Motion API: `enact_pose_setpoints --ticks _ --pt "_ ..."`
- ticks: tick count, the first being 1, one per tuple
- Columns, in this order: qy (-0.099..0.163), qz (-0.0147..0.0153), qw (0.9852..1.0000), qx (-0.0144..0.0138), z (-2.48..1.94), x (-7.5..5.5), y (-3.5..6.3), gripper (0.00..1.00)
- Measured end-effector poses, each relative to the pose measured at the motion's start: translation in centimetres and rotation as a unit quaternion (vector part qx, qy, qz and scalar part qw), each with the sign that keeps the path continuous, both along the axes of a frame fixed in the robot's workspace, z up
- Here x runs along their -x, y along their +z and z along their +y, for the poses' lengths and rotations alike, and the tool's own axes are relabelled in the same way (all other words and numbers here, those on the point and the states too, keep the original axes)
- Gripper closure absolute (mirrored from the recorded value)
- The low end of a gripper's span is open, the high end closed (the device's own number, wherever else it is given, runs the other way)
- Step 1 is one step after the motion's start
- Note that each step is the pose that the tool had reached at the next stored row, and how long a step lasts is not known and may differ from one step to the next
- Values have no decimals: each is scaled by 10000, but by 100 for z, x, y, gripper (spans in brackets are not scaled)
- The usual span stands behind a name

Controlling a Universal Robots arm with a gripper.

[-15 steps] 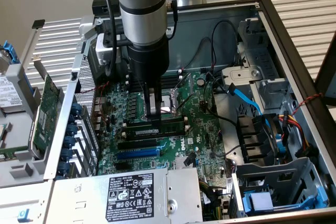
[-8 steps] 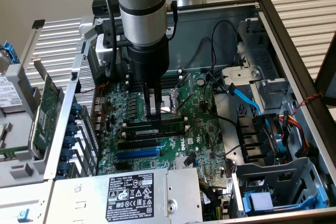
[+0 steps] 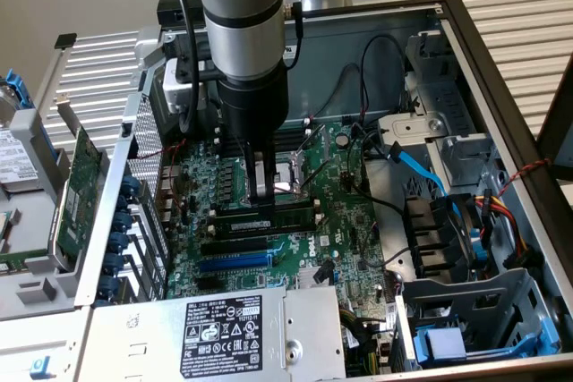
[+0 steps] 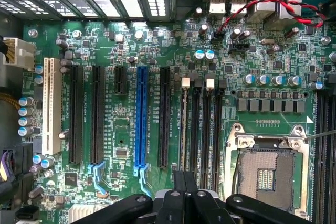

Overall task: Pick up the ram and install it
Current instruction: 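Press down the ram until it locks into place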

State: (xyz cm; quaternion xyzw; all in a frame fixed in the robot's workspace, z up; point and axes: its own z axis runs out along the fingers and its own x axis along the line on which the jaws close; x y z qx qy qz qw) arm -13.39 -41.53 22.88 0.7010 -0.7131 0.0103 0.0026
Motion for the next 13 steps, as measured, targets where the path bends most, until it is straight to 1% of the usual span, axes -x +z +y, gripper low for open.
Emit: enact_pose_setpoints --ticks 13 --pt "1 0 10000 -14 -3 3 -19 89"
